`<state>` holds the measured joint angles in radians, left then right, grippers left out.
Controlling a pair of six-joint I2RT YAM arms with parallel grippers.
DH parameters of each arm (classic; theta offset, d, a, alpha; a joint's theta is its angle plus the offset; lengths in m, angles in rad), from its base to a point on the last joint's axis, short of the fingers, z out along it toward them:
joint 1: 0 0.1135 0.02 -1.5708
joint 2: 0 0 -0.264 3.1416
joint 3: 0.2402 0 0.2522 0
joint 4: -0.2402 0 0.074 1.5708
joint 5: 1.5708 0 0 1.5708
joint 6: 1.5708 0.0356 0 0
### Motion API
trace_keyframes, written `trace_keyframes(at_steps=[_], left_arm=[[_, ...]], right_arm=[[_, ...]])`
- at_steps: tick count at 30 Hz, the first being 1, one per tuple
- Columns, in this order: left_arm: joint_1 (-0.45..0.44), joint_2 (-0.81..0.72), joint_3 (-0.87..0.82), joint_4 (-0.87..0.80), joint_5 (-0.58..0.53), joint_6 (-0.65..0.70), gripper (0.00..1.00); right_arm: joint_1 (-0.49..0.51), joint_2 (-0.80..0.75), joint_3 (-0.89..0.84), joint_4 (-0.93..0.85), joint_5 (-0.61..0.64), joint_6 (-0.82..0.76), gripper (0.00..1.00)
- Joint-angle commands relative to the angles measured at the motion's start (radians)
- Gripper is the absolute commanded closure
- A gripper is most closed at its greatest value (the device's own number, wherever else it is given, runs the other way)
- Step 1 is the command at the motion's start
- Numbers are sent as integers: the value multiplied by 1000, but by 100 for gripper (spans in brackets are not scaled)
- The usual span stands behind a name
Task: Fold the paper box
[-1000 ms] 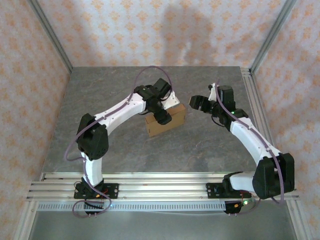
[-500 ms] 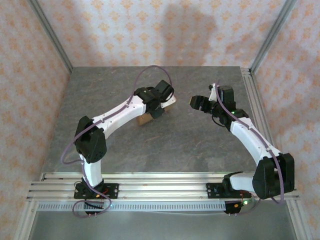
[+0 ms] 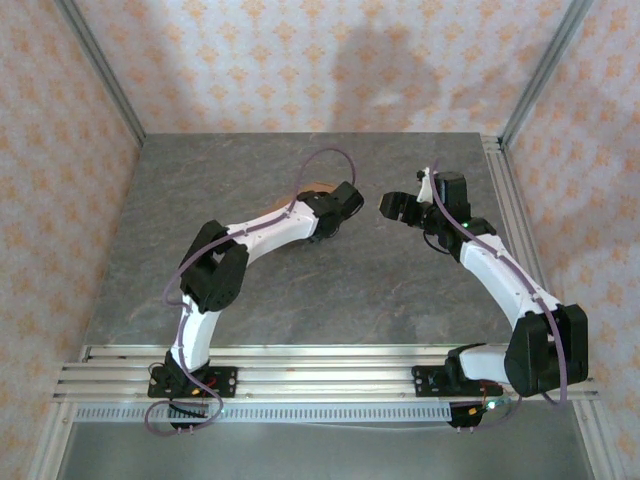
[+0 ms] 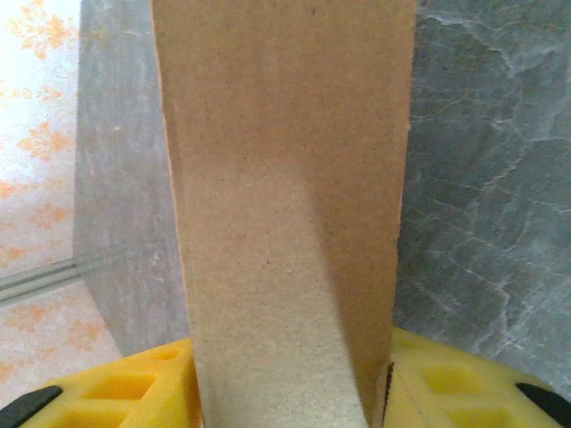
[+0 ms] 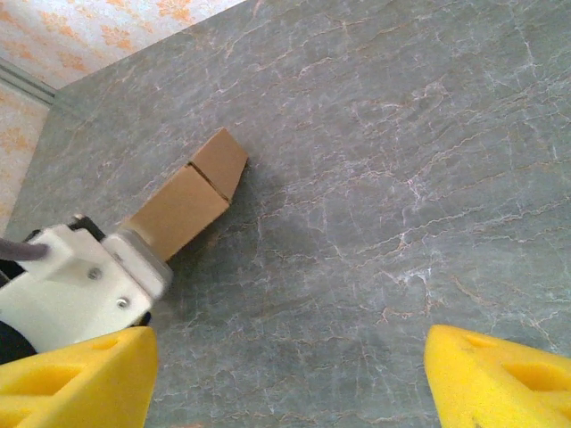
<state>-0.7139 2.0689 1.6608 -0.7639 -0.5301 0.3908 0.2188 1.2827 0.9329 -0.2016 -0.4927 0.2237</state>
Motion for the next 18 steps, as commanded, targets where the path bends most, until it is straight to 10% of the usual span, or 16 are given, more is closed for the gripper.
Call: trace_keyframes(at_steps=[1, 7, 18], left_arm=[[-5, -10, 27, -52, 31, -18, 40], [1, -79, -33, 12, 146, -25, 7], [228, -415, -340, 355, 531, -302, 0]], right_arm=[[-6, -14, -9, -9, 24, -21, 22], [-6, -11, -12, -3, 26, -23, 22], [-39, -48, -129, 174, 157, -64, 6]])
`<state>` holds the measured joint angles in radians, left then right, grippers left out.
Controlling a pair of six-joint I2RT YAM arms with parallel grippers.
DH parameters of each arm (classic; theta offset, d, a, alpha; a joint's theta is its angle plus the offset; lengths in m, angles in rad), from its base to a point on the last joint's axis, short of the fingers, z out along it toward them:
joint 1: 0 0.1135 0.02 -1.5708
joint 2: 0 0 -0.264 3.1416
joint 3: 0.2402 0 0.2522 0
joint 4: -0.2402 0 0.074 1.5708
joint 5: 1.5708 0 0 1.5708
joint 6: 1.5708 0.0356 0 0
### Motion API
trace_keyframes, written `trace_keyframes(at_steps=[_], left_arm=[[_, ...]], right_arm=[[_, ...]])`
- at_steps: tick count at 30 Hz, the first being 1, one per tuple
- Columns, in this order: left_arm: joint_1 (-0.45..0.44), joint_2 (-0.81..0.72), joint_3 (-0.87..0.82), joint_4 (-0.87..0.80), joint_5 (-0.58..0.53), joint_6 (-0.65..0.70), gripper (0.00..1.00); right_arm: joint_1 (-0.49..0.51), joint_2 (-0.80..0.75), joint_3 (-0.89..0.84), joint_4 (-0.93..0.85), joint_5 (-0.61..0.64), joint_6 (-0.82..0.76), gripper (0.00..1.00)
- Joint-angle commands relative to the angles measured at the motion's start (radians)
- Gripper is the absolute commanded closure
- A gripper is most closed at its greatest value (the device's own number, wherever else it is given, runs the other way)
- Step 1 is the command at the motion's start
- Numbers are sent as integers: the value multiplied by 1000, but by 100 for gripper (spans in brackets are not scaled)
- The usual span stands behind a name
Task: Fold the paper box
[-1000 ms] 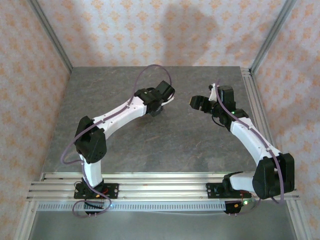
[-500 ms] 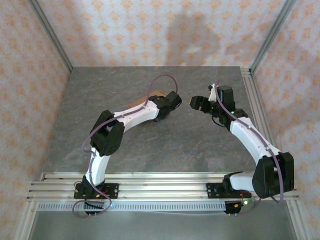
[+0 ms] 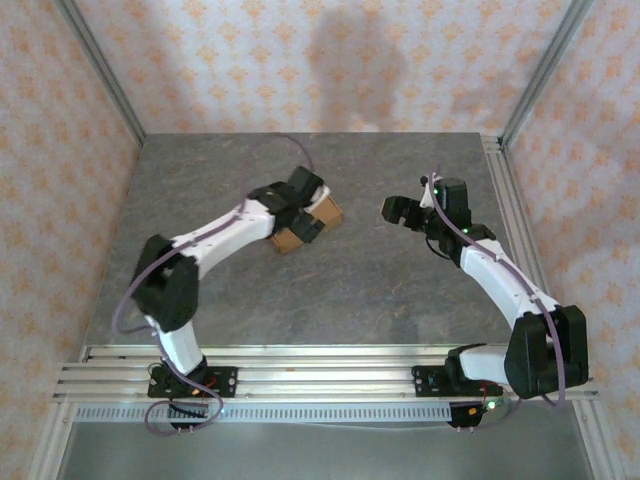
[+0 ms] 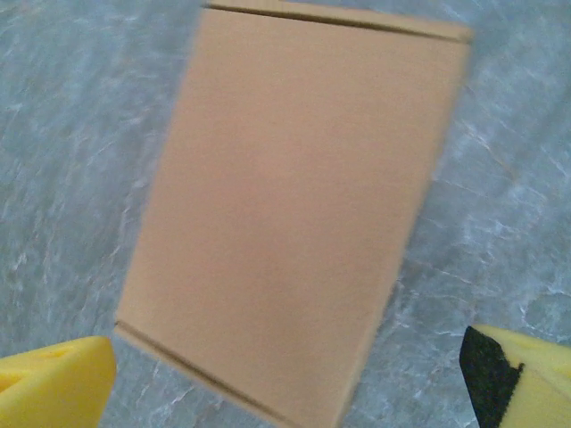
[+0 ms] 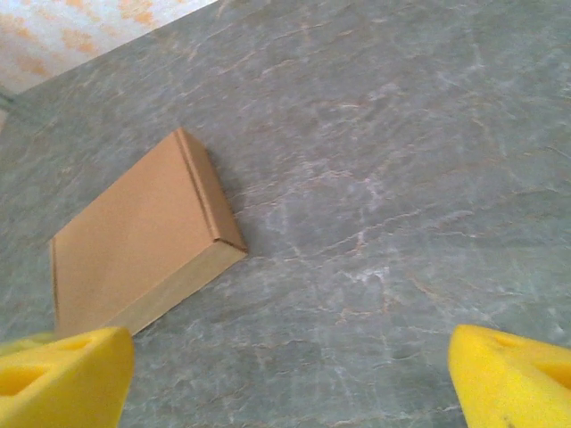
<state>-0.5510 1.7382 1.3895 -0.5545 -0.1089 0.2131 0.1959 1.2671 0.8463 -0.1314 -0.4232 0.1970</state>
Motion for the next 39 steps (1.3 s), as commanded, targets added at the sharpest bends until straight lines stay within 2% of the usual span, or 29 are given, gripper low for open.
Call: trace_keyframes(at_steps=[1, 4, 8, 14, 17, 21, 23, 30, 34, 39], left_arm=[[97, -122, -112, 195, 117, -153, 0], [191, -227, -254, 326, 130, -221, 0], [295, -374, -447, 494, 45, -301, 0], [453, -510, -682, 601, 1, -324, 0], [476, -556, -822, 761, 59, -229, 0], [480, -564, -960, 954, 6, -186, 0], [489, -542, -993, 1021, 8, -181, 0], [525, -389, -999, 1238, 52, -211, 0], [536, -264, -931, 1227, 112, -197, 0], [534, -259, -923, 1213, 91, -205, 0]], right_arm=[[-21, -33, -66, 144, 124, -61, 4], [-43, -27, -126, 245, 245, -119, 2], [-62, 2, -223, 417, 400, -210, 3], [-85, 94, -373, 716, 565, -312, 2], [-148, 172, -440, 899, 477, -260, 1], [-190, 295, -493, 1117, 424, -225, 1], [-193, 268, -485, 1052, 403, -228, 1], [-194, 279, -476, 1053, 378, -237, 1], [-195, 281, -457, 1020, 380, -235, 1], [-196, 284, -452, 1012, 383, -236, 1]])
